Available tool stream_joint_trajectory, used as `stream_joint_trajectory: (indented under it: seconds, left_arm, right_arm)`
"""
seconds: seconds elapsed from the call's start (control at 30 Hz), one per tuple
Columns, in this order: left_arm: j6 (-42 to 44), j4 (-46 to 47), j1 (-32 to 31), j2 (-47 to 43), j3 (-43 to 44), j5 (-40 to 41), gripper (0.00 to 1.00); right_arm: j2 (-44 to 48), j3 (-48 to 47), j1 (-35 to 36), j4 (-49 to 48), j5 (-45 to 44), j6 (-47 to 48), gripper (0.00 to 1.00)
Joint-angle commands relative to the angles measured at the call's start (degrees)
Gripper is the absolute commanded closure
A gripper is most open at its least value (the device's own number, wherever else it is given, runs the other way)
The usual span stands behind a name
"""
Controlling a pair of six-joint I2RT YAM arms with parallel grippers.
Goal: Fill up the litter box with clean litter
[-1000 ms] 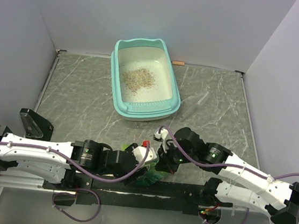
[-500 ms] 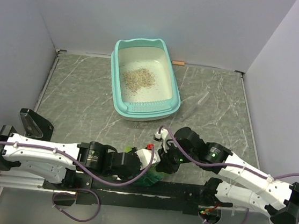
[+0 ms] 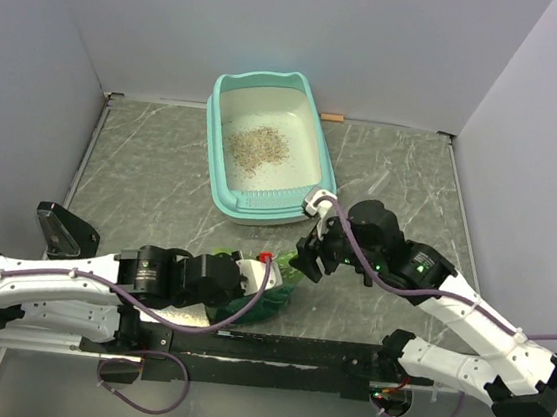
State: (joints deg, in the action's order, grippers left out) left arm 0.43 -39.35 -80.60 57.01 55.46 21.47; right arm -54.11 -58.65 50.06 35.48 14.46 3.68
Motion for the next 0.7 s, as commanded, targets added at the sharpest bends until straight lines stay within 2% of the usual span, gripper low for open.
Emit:
stream_joint_trajectory:
  seconds: [0.0,0.03,0.1,0.17,0.23,0.4,0.5,0.57,0.67]
  left_arm:
    - [12.6,6.0,0.5,-4.6,7.3,3.2,0.99]
    - [13.5,5.4,0.5,-4.8,7.7,2.3,0.99]
    - [15.9,4.6,0.6,-5.9,7.2,-1.4,0.99]
    - [16.4,4.6,0.5,-6.8,5.8,-3.7,0.99]
    - [16.5,5.4,0.6,-8.2,2.8,-6.0,0.99]
    - [14.8,6.0,0.6,-10.2,-2.9,-4.8,0.99]
    - [13.8,7.8,0.6,-12.3,-6.1,-4.4,0.99]
    - [13.6,9.7,0.6,-13.5,-7.4,-4.7,0.99]
    - [14.0,11.1,0.6,-16.1,-9.1,-4.6,0.99]
  right_arm:
    - [2.3,-2.4,-1.0,-5.8,0.0,11.6,0.17]
    - [3.6,-2.1,-1.1,-6.6,-0.3,13.1,0.08]
    - [3.6,-2.3,-1.8,-4.9,-0.4,18.0,0.06]
    - [2.2,-3.7,-2.4,-1.8,0.6,22.7,0.09]
    - [2.0,-3.3,-2.4,3.2,6.4,26.9,0.13]
    - [6.8,5.3,-1.9,4.9,11.4,36.6,0.15]
    - [9.2,8.5,-1.8,4.3,14.3,38.3,0.18]
    - [9.5,9.0,-1.7,4.3,19.6,38.5,0.21]
    - [8.0,10.0,0.2,2.0,19.7,37.9,0.22]
